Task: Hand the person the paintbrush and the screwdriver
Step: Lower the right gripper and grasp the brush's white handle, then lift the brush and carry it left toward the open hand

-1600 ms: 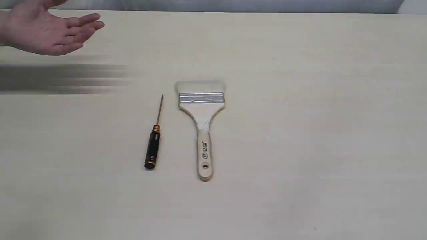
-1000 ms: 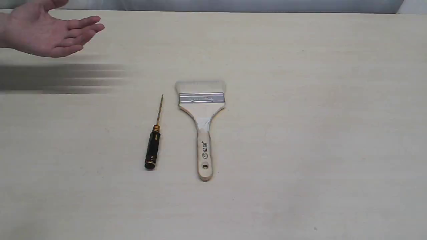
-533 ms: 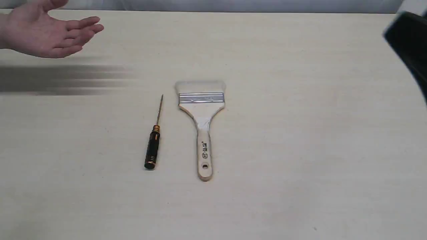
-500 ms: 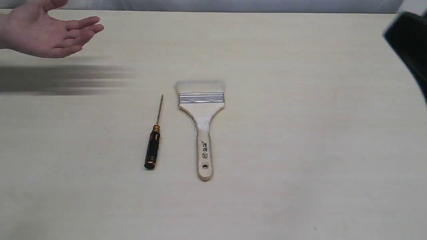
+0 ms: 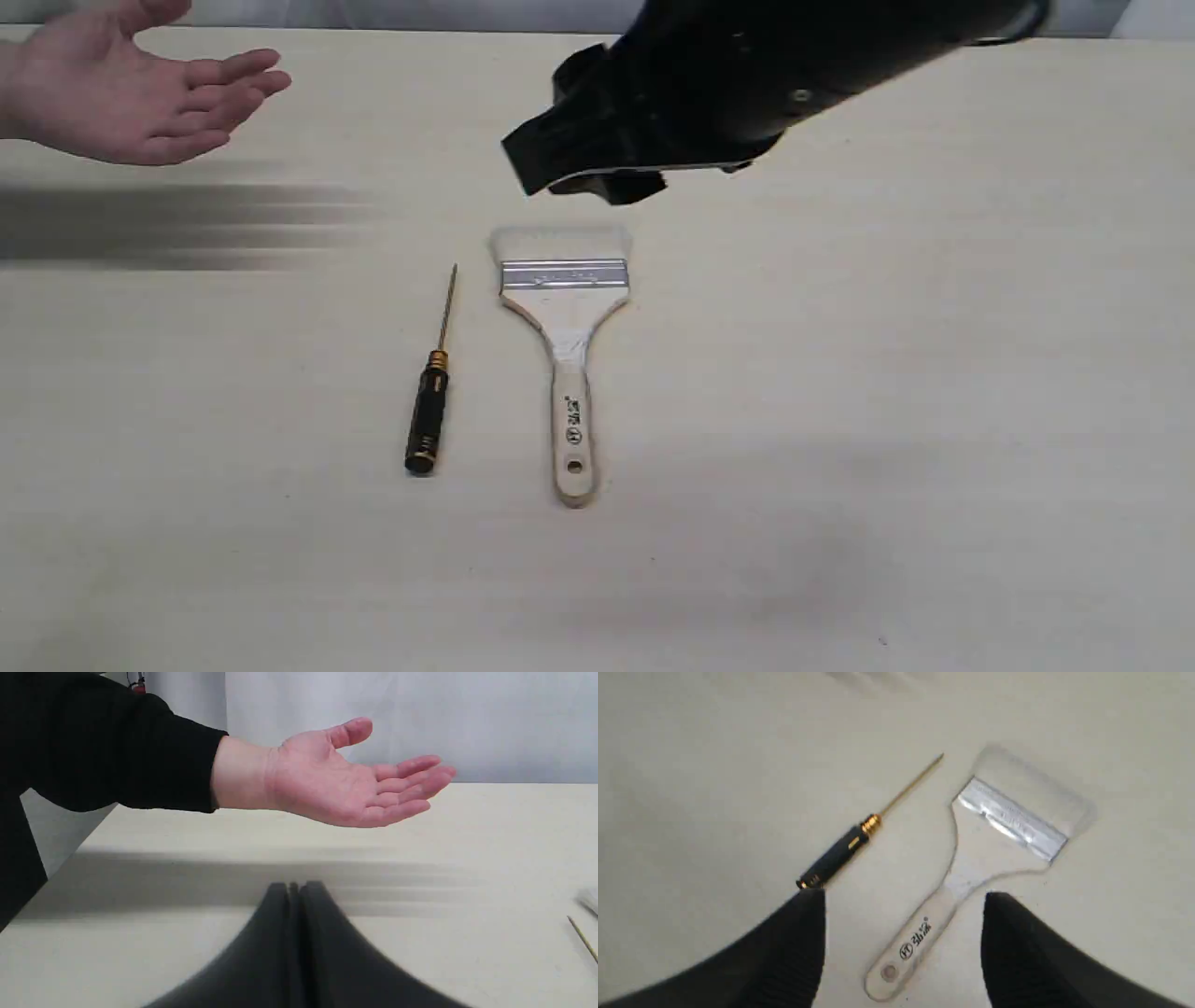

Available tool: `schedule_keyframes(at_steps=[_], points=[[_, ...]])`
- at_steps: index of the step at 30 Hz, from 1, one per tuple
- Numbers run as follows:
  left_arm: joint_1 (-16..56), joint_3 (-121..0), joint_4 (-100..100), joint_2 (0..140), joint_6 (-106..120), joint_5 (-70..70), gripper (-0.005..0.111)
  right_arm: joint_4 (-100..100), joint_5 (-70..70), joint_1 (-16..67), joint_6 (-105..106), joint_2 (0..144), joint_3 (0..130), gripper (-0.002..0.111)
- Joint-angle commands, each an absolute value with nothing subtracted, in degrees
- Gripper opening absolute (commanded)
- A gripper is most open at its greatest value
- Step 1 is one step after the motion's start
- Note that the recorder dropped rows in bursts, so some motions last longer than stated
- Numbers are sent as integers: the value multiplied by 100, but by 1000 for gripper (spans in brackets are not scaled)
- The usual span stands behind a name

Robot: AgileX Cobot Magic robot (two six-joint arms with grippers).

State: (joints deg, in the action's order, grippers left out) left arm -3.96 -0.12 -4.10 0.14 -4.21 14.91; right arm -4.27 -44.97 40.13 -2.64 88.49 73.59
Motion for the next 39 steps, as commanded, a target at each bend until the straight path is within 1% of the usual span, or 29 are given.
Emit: schedule_keyframes(at_steps=[1,7,17,23,39], points=[[-364,0,-389,0,-432,1432,0,-262,-5059,4013,-503,9565,7913,53],[-364,0,-389,0,-432,1432,0,387,-5367,4013,-1330,10516,8170,53],[-364,0,-400,0,-432,1417,0,274,-5232,4013,-1632,11596,8198,53],[-364,0,-400,0,-432,1428,0,43,-4559,4013,-1710,11904,8206,53],[-364,0,-400,0,-432,1428,0,304,-3729,3974,-2553,12583,8274,53]])
